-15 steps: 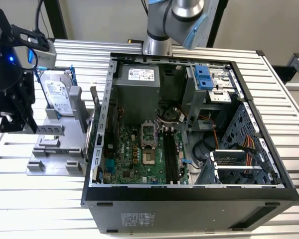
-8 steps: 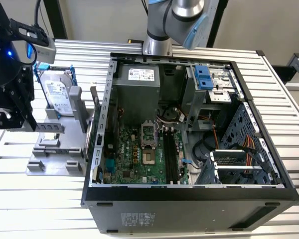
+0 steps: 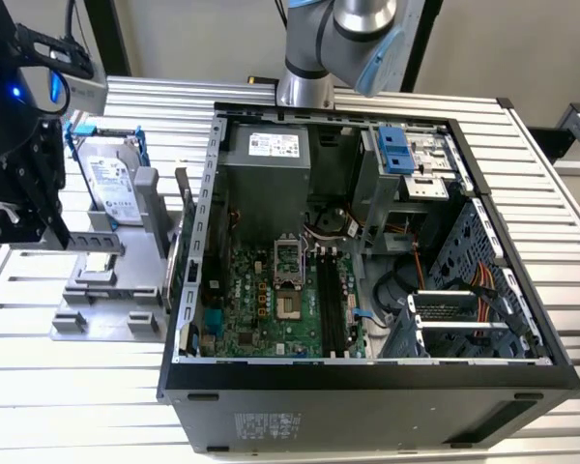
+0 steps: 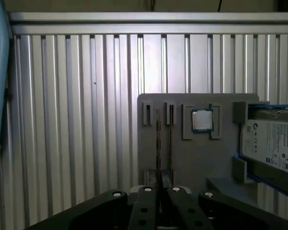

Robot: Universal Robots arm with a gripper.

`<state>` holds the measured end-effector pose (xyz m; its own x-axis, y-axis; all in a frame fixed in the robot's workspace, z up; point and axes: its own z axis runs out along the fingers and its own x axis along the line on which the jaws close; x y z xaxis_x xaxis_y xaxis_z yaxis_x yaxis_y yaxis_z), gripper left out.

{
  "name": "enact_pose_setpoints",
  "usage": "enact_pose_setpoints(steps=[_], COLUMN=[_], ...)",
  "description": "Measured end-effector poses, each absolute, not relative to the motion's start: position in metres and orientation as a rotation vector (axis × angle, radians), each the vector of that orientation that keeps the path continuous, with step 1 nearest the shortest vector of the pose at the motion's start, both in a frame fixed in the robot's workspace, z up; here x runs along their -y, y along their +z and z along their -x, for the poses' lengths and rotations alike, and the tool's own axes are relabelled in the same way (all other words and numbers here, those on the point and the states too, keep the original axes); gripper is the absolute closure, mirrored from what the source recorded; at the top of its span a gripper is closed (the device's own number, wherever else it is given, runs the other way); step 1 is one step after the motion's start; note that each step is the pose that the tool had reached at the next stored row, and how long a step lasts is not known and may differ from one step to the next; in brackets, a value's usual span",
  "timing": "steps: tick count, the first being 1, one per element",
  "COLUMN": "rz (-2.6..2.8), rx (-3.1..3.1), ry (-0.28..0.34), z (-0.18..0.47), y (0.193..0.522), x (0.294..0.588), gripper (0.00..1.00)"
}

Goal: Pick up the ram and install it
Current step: 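Pick up the ram and move it above insertion slot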

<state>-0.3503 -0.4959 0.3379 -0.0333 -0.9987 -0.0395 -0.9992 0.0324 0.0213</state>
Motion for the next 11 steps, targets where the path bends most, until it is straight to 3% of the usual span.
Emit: enact_pose_setpoints(steps=[11], rz=[2.175], rx=[-2.247], ry=[0.067], z=[0.35], y=[0.353], x=[0.496], gripper=[1.0])
